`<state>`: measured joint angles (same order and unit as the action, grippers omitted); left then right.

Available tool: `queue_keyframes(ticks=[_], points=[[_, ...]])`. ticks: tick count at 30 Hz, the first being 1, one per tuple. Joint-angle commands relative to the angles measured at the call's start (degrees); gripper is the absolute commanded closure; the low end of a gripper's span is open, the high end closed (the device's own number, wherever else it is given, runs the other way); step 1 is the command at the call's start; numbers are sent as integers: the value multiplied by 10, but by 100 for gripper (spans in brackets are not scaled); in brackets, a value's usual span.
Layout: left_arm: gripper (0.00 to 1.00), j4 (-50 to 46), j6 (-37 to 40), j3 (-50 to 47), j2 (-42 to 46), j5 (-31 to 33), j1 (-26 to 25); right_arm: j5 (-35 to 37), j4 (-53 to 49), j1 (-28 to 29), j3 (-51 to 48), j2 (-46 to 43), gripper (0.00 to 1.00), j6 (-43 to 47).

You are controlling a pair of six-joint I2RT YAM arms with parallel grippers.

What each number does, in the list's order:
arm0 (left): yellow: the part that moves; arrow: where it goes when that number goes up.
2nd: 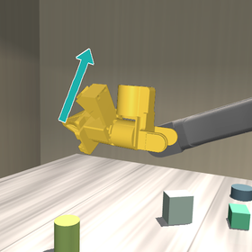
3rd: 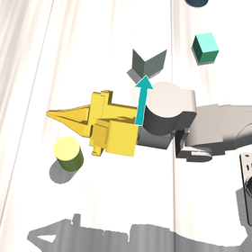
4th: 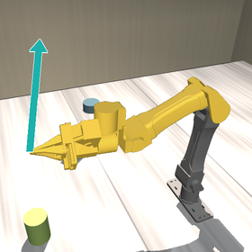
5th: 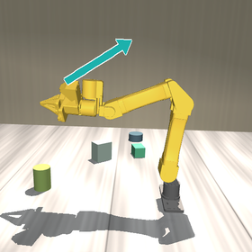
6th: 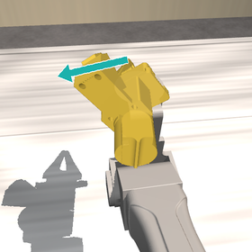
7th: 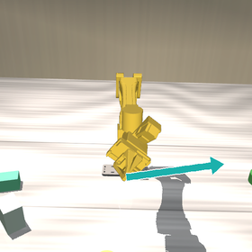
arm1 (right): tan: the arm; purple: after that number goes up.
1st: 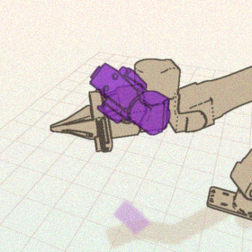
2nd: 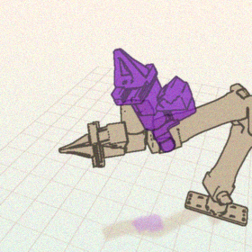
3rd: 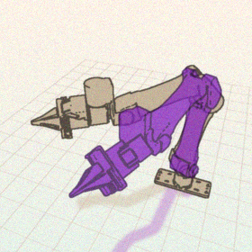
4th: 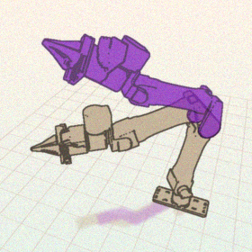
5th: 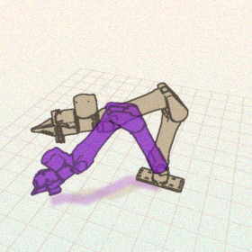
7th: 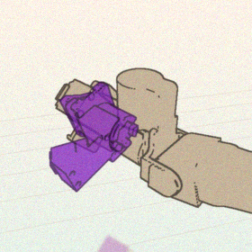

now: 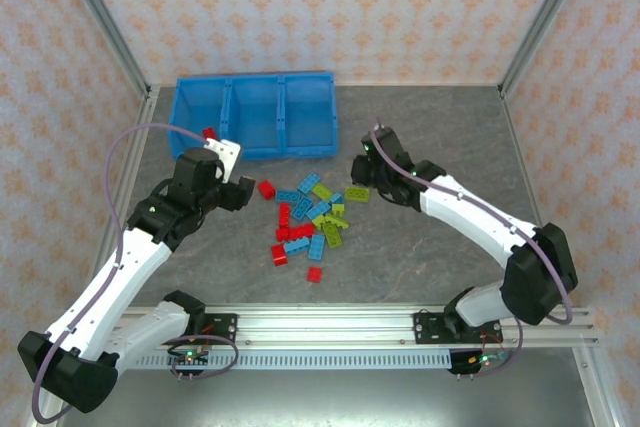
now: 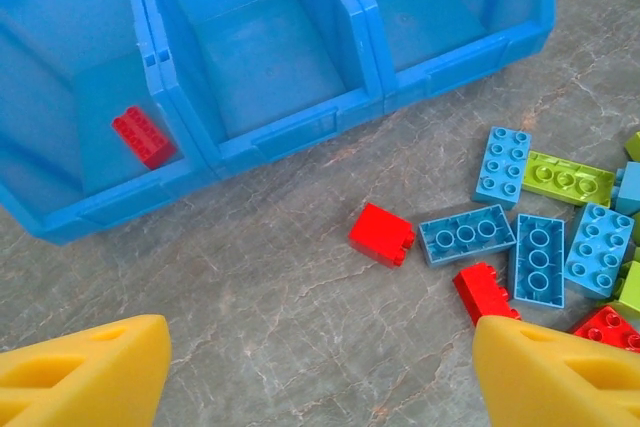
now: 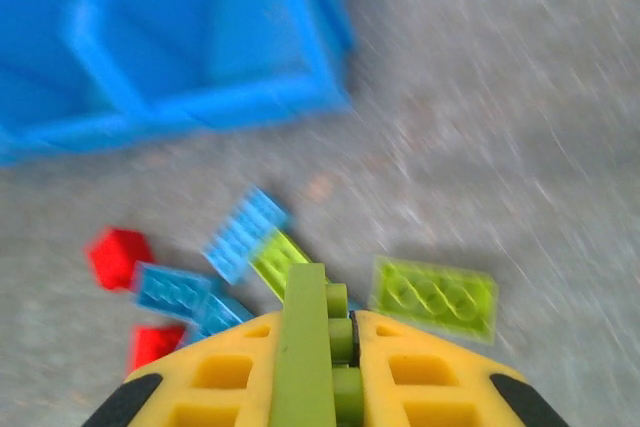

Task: Sort the legos into containers by color

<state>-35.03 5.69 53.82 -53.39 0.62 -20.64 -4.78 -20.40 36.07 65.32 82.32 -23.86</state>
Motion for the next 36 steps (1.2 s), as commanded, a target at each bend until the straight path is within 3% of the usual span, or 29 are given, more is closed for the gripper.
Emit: queue_keyframes(ticks=[1, 6, 12, 19, 24, 29, 33, 36], points=[[20, -6, 9, -7, 9, 22, -2, 4, 80, 7, 97, 68, 88, 66], [18, -15, 27, -10, 22, 31, -3, 41, 44, 6, 299, 262, 89, 111], [17, -17, 39, -17, 35, 57, -3, 38, -39, -5, 544, 477, 88, 118], [16, -22, 41, -12, 17, 55, -3, 18, -138, -6, 739, 593, 69, 131], [14, -29, 41, -10, 1, 61, -3, 4, -158, -5, 739, 551, 63, 135], [14, -34, 38, -7, -15, 65, -3, -12, -191, -4, 679, 450, 61, 137], [13, -28, 25, -9, -15, 49, -3, -31, -172, -5, 509, 298, 56, 132], [9, -44, -20, 8, -19, 9, -3, -31, -117, -4, 323, 160, 53, 111]])
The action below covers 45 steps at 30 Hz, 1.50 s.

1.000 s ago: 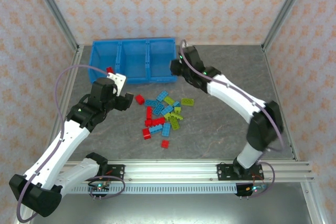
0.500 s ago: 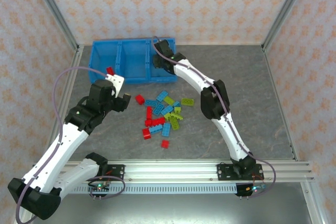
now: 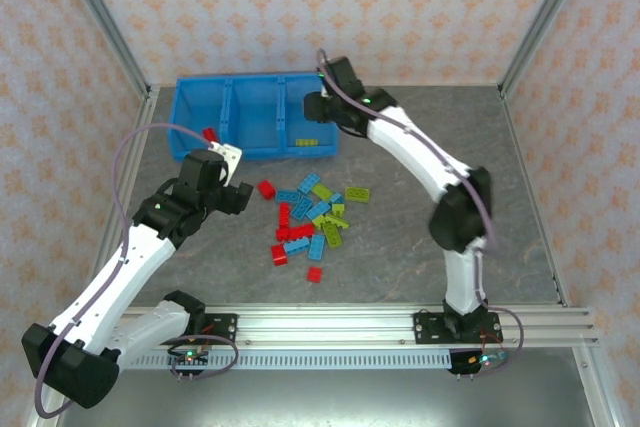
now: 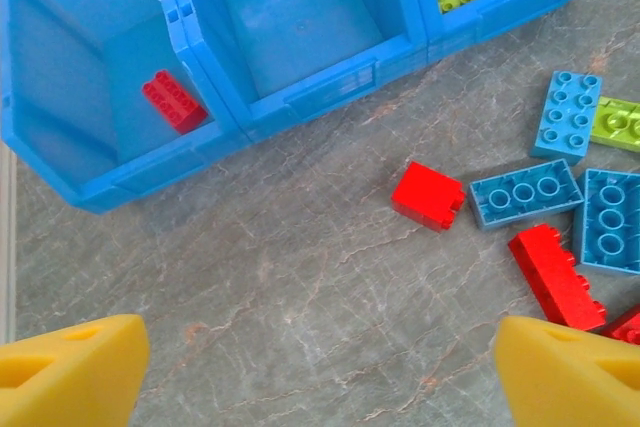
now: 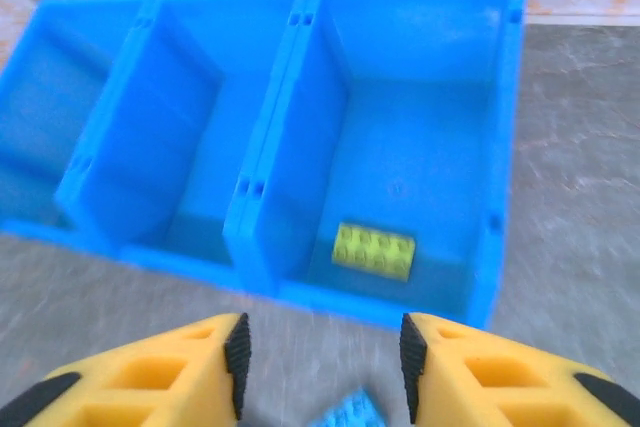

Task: Sort the legos into containers by color

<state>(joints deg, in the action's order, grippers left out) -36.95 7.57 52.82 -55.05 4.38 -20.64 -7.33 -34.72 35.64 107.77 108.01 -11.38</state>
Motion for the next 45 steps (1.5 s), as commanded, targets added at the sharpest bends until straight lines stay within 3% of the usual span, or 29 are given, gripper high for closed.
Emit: queue_keyframes(ticks=[1, 4, 9, 12, 16, 21, 26, 34, 45], points=[[9, -39, -76, 33, -8, -40, -3, -5, 43, -1, -160, -150, 51, -23], [12, -58, -205, 48, -14, -79, -4, -5, 87, 0, -312, -285, 44, -45], [20, -27, -364, 3, -8, -104, -27, 15, 88, 0, -454, -443, 25, -62], [23, -6, -424, -11, -27, -81, -68, 31, 90, 0, -499, -492, 11, -77], [26, 40, -466, -6, -88, -39, -154, 62, 91, 0, -533, -510, 5, -93], [32, 68, -509, 43, -214, 26, -264, 106, 77, 0, -537, -499, 5, -112], [35, 103, -530, 89, -333, 28, -315, 143, 62, 0, -542, -501, 4, -125], [50, 96, -491, 150, -436, 68, -319, 148, 47, -1, -552, -510, 4, -131], [51, 84, -470, 207, -530, 72, -319, 155, 39, 0, -559, -522, 4, -132]])
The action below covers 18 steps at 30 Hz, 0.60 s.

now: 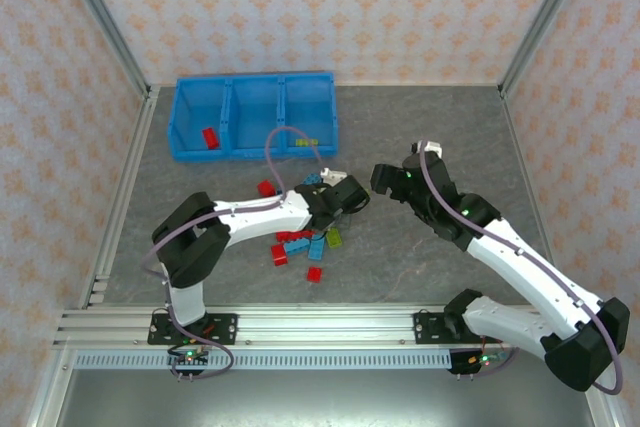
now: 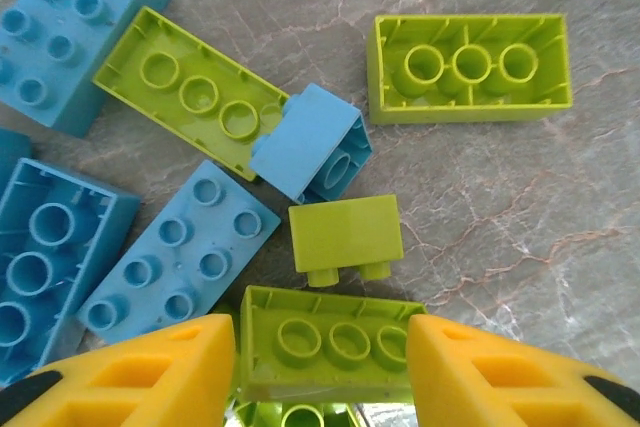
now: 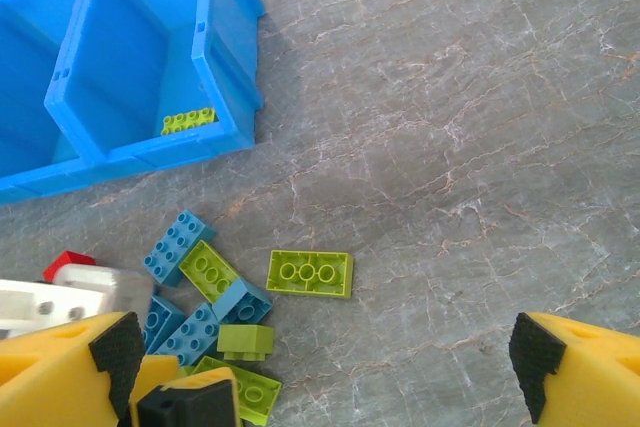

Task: Sort the legos into containers by color

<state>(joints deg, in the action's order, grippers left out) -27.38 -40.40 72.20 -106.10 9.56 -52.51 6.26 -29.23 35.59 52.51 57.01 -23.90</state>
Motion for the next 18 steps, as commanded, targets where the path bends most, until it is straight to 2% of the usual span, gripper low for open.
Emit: queue_keyframes(ticks=[1, 12, 18], points=[[50, -11, 10, 12, -23, 14, 0, 19, -19, 0, -6, -13, 4, -7], [48, 18, -18, -74, -3, -20, -1, 10, -46, -1, -32, -66, 4, -52], [45, 21, -16, -75, -4, -42, -2, 18, -61, -1, -39, -107, 4, -64]])
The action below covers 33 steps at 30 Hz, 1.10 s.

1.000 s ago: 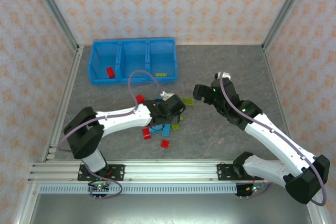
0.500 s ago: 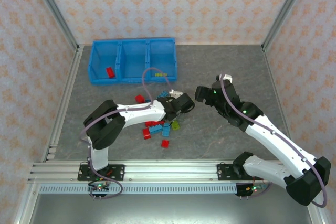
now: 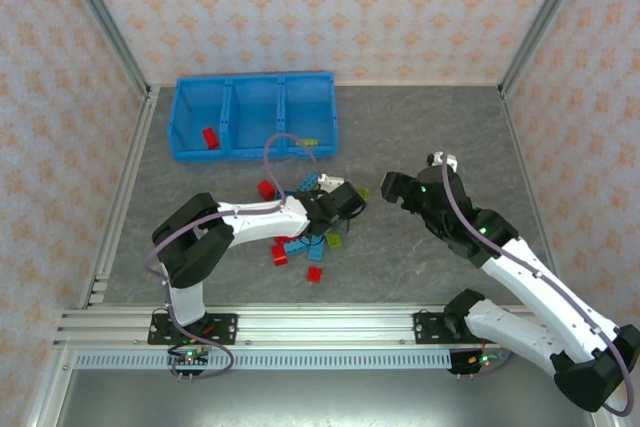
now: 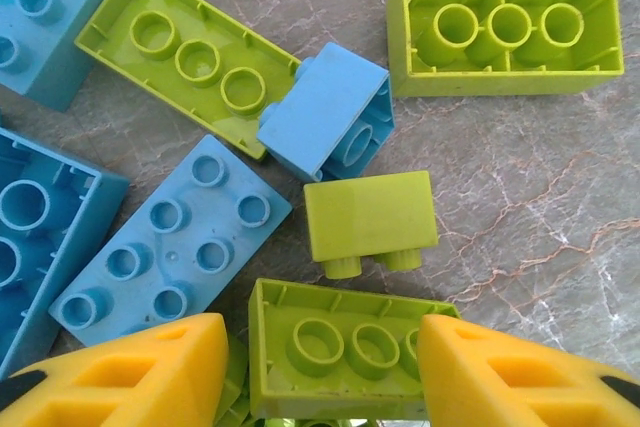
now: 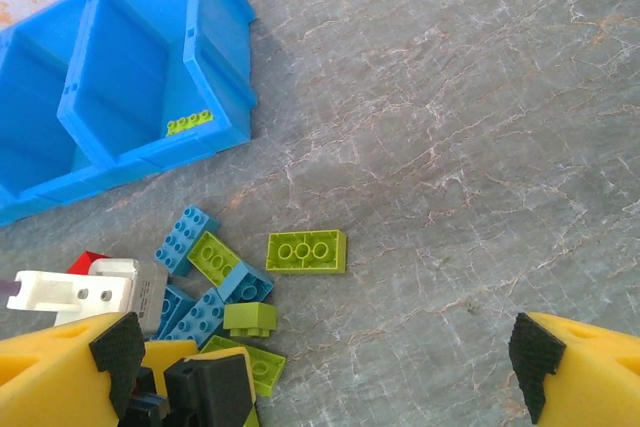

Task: Sort the legos into containers by color

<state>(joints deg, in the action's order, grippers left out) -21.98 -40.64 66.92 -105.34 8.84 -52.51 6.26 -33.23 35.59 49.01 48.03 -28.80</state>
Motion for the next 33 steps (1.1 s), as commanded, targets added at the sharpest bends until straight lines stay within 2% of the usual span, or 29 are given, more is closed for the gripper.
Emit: queue_keyframes(ticks=[1, 5, 11, 13, 17, 21, 26, 29, 33], points=[[47, -33, -13, -19, -13, -36, -2, 21, -23, -1, -6, -21, 4, -15], [59, -31, -18, 4, -22, -48, -2, 28, -12, 0, -16, -25, 4, -15], [75, -30, -33, 18, 1, -33, -2, 30, -2, -1, -10, -19, 4, -15], [78, -33, -27, 27, 8, -24, -2, 37, -3, -1, -9, -22, 4, -18], [77, -61, -5, 65, 28, -5, -1, 39, 24, -1, -19, -20, 4, -11], [71, -87, 51, 125, 31, 18, 16, 75, 58, 0, -16, 5, 1, 7], [69, -145, 145, 239, -13, -50, 95, 125, 113, -6, 26, 94, 1, 65], [67, -194, 240, 311, -56, -120, 115, 128, 48, -26, 87, 162, 1, 28], [66, -332, 300, 420, -112, -138, 123, 83, -63, -48, 129, 192, 1, -85]])
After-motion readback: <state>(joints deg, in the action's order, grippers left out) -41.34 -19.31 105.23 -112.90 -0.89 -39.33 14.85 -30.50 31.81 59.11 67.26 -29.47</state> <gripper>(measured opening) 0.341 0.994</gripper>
